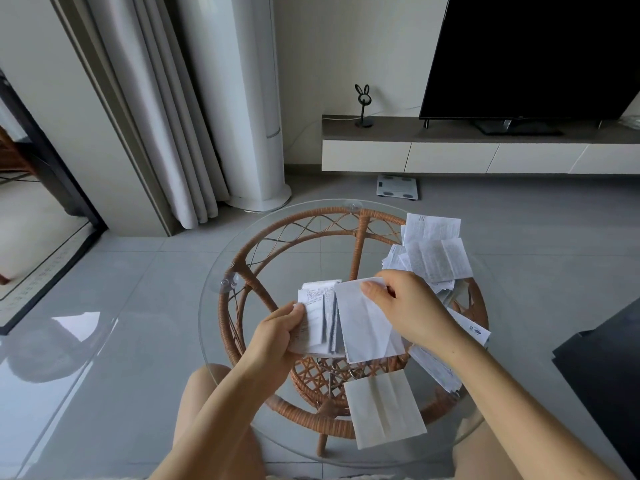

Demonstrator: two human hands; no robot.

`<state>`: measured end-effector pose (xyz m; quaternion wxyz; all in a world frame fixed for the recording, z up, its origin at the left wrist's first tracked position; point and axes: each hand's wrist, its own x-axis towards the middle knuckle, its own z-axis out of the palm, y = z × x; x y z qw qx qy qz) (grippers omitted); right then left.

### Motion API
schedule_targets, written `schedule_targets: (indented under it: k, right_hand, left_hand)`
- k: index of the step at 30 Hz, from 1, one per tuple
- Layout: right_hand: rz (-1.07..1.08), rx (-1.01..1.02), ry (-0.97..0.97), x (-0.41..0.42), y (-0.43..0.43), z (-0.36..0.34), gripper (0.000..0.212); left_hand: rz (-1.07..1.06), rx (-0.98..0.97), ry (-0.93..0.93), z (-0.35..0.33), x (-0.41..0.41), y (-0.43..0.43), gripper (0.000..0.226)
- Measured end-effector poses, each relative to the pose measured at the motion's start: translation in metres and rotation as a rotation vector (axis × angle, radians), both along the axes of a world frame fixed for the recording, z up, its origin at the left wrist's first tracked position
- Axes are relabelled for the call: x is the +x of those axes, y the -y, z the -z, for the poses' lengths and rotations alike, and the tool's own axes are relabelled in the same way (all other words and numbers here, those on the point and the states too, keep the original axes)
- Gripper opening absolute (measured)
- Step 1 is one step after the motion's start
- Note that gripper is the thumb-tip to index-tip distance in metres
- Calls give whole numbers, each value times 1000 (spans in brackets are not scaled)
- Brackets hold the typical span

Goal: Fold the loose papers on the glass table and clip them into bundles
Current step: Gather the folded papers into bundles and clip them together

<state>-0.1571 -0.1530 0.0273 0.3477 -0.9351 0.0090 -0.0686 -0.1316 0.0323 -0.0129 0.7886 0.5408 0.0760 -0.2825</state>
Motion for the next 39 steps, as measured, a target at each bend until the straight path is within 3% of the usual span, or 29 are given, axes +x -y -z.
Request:
schedule_targets:
  k: [6, 14, 20, 23, 31, 36, 39]
  right_hand:
    - [-4, 46, -15, -5, 3, -3, 31]
    - [82, 16, 43, -15, -7, -3, 46]
    - [127, 44, 148, -22, -13, -7, 22]
    - [136, 9, 111, -25, -13, -7, 28]
    - [117, -27, 10, -24, -7, -7, 19]
    - [53, -99, -74, -18, -6, -10, 39]
    - [22, -60, -76, -12, -3, -8, 29]
  left_hand:
    - [39, -107, -118, 1, 1, 1, 28]
    - [24, -143, -120, 5, 1, 5, 30]
    - [-27, 18, 16, 8, -1, 10, 26]
    - [-53, 80, 61, 9, -2, 11, 27]
    - [-25, 172, 145, 9, -3, 10, 25]
    - [63, 396, 430, 11, -5, 10, 31]
    - [96, 443, 522, 10, -6, 10, 31]
